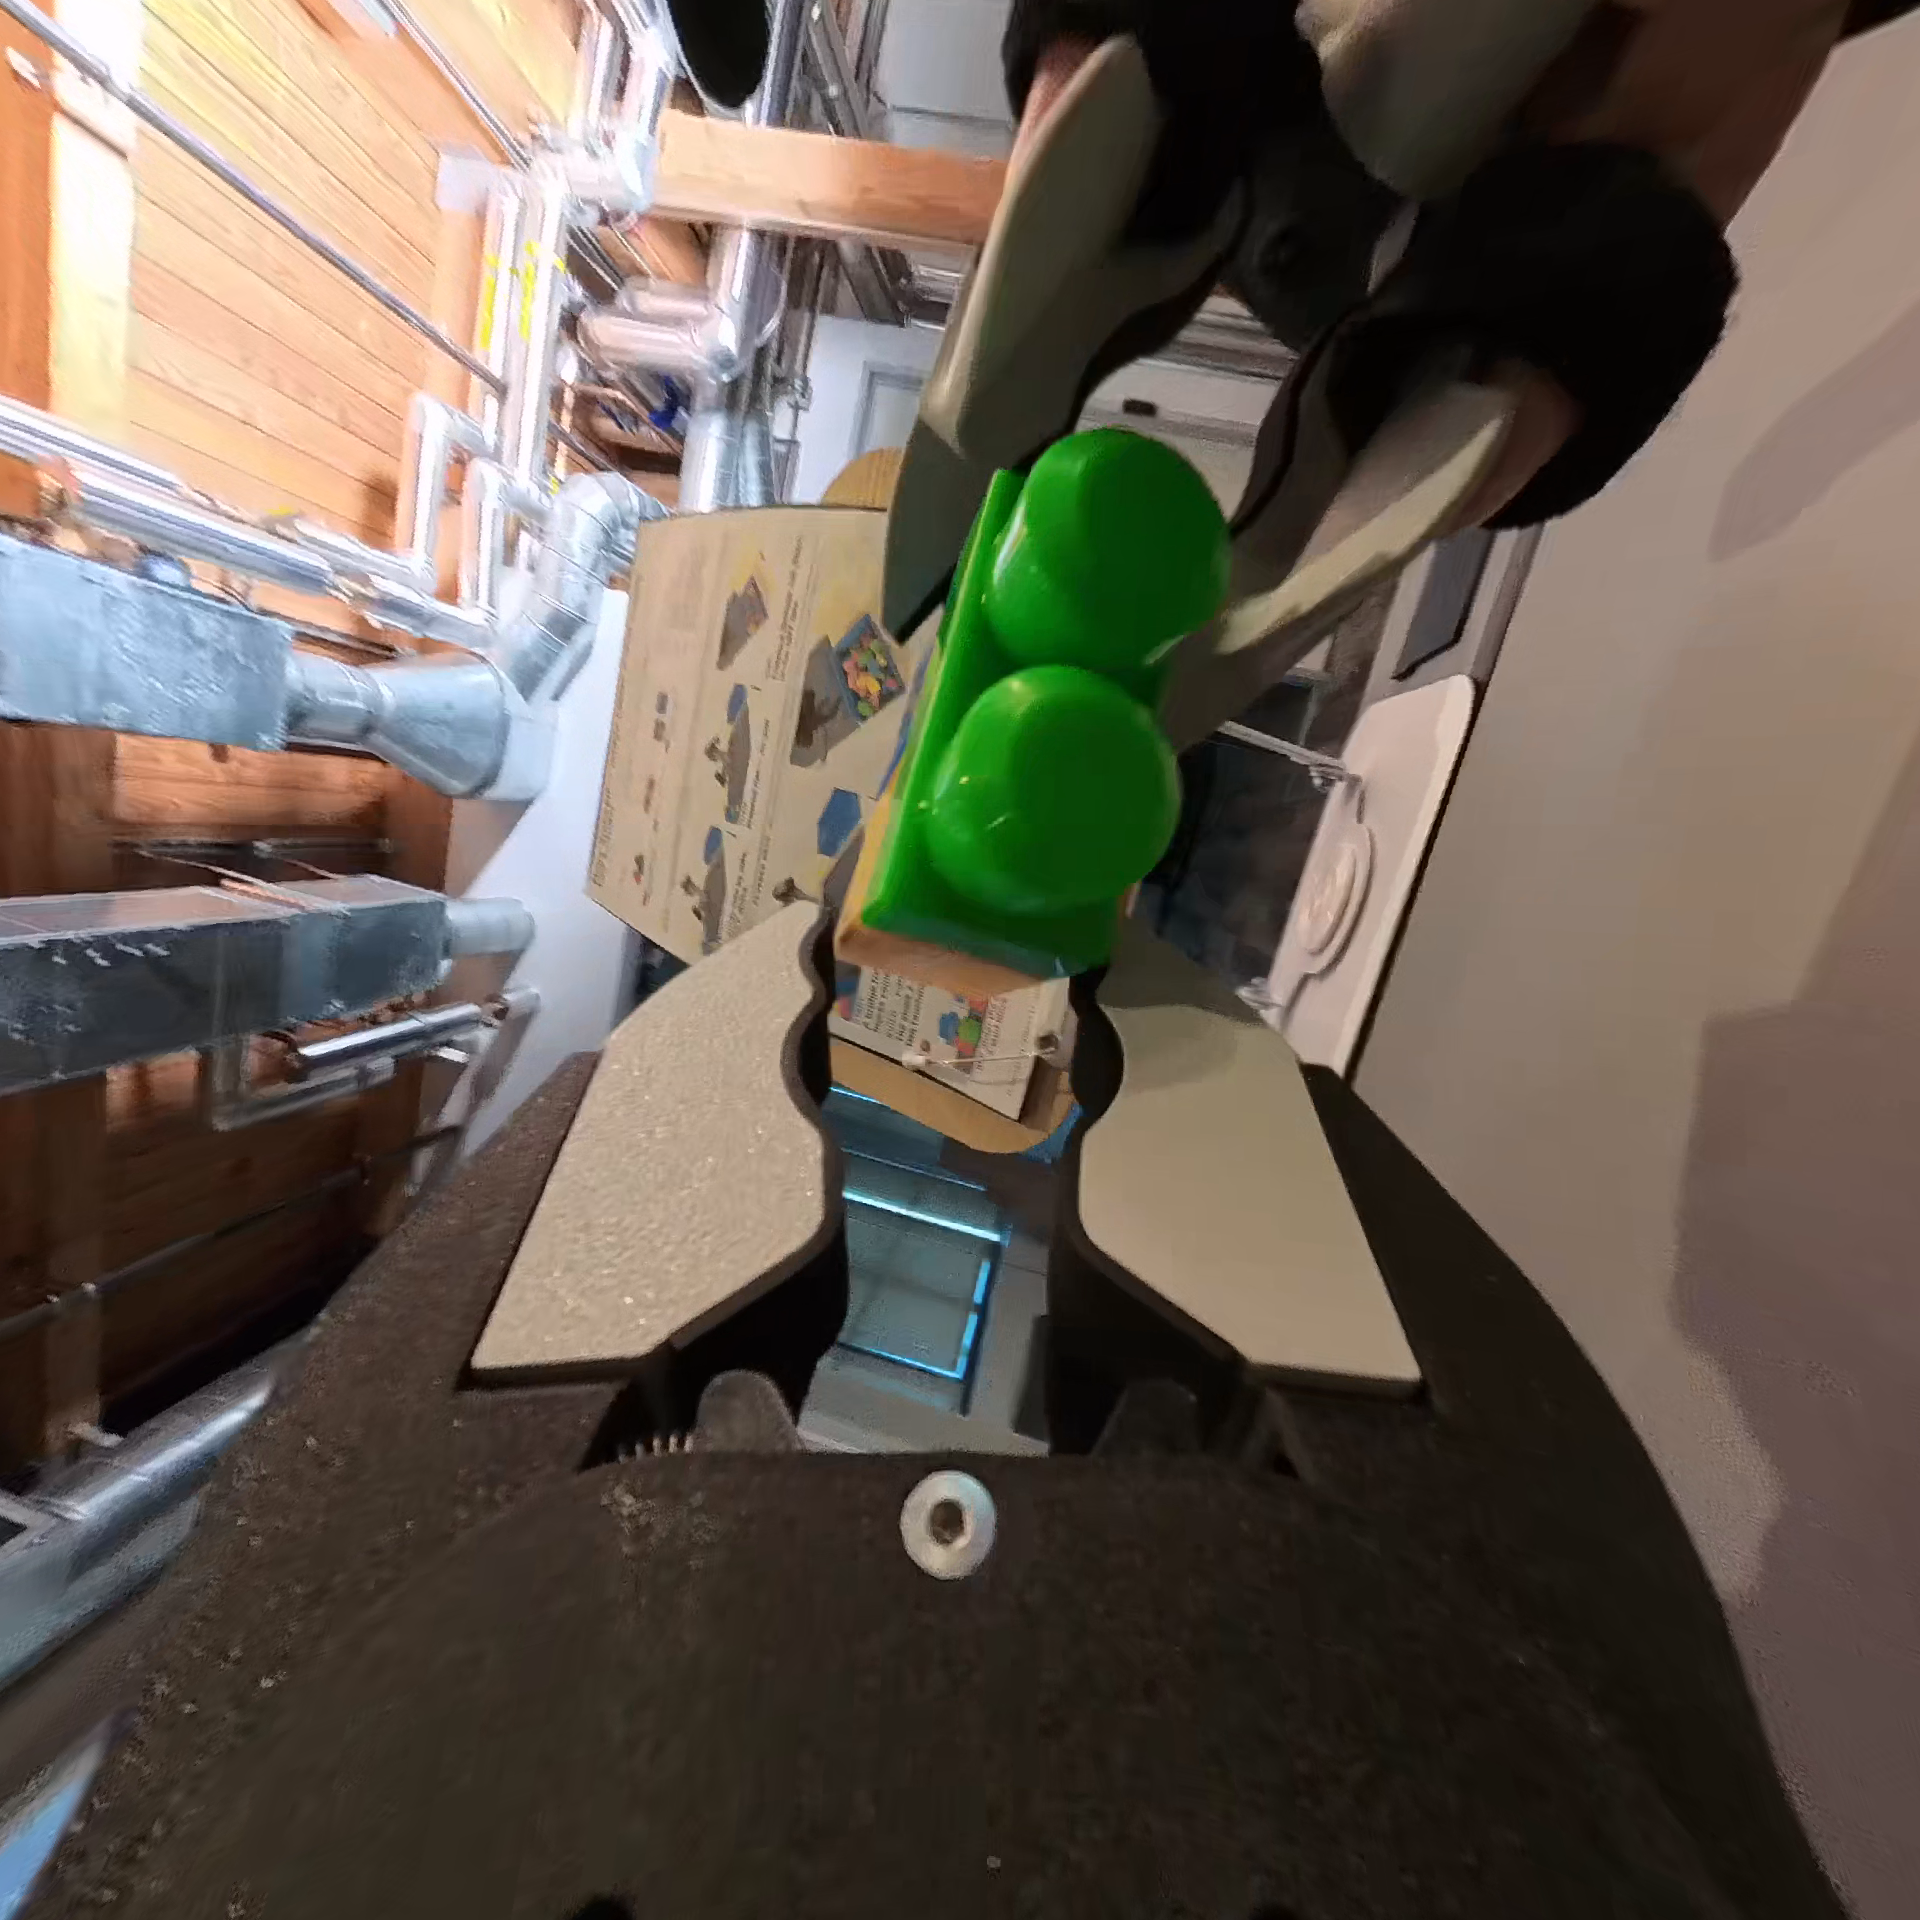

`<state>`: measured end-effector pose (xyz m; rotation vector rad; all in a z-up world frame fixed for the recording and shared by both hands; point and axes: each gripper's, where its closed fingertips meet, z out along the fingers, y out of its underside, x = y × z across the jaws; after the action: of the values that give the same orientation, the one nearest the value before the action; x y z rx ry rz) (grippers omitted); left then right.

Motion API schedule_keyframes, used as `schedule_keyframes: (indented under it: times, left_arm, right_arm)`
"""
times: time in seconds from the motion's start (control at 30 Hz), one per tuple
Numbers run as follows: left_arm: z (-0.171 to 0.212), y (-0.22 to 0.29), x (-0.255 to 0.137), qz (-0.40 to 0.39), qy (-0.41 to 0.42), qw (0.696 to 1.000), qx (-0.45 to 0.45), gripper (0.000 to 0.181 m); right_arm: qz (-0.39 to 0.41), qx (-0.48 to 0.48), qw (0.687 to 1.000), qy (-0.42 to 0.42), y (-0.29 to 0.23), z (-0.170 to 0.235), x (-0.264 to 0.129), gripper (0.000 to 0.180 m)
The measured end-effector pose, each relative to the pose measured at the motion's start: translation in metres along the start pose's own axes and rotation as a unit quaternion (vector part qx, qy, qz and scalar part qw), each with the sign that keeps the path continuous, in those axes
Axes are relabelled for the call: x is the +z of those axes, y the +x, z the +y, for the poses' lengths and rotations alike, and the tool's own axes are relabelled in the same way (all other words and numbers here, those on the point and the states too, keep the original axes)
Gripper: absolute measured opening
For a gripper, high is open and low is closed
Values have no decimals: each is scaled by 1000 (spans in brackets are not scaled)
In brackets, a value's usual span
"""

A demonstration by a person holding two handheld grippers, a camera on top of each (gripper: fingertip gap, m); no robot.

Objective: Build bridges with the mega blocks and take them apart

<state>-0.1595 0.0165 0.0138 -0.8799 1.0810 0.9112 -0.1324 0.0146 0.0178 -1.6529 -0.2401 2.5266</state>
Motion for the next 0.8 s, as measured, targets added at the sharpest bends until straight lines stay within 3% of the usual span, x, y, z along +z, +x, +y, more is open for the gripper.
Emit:
schedule_keyframes:
  times: [0.37,0.53,0.7,0.8]
  left_arm:
    - [-6,12,-3,2,30,998,59,40]
    - [-4,16,-3,52,22,998,9,39]
    - [5,19,0,102,-5,990,-96,38]
    - [12,25,2,163,-30,963,-214,39]
  right_arm:
    - [-12,53,998,-29,14,8,-5,37]
    - [-2,50,998,-39,16,8,-6,38]
    - [44,-50,997,-36,8,-7,-15,55]
    - [61,-245,965,-75,-22,-11,-24,41]
